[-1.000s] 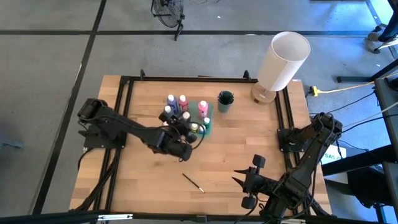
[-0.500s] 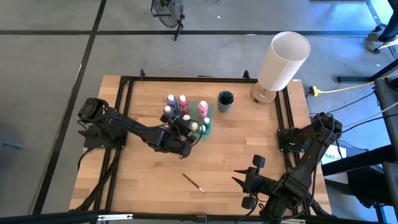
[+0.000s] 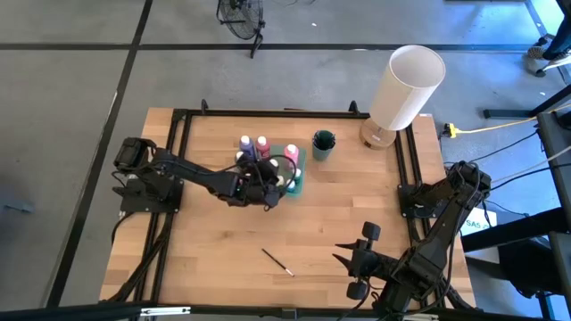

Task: Pick & Place Paint Supplies
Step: Put the small yellow bottle into the green bin

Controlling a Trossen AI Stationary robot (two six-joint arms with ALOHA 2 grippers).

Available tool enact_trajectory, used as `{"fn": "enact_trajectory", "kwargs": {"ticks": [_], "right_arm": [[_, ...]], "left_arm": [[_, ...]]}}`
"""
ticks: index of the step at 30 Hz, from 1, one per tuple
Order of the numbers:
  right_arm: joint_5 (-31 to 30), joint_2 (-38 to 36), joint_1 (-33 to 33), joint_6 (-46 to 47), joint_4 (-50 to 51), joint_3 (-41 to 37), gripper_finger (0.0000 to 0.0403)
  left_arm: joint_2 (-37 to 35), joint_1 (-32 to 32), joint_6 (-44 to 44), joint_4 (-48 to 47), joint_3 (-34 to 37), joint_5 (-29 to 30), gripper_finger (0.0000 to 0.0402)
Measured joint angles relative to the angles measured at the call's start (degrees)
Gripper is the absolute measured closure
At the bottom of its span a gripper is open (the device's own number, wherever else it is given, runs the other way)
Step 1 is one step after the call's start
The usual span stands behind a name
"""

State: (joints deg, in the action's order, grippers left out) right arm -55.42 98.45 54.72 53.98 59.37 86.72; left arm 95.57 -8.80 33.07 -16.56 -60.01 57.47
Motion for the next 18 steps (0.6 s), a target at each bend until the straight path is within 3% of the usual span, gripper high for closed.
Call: {"fn": "enact_trajectory", "kwargs": {"ticks": [4, 11, 18], "right_arm": [[0.0, 0.0, 0.0, -0.2, 0.2, 0.0, 0.0286], [0.0, 0.0, 0.0, -0.5, 0.1, 0.0, 0.0286], [0.0, 0.0, -0.2, -0.5, 0.0, 0.0, 0.0286]], "left_arm": [[0.0, 0.5, 0.7, 1.6, 1.8, -0.2, 0.0261], [0.0, 1.9, -2.8, 14.1, 7.0, -4.1, 0.0261], [0.0, 3.7, -3.7, 16.1, 8.1, -6.7, 0.0261]]}}
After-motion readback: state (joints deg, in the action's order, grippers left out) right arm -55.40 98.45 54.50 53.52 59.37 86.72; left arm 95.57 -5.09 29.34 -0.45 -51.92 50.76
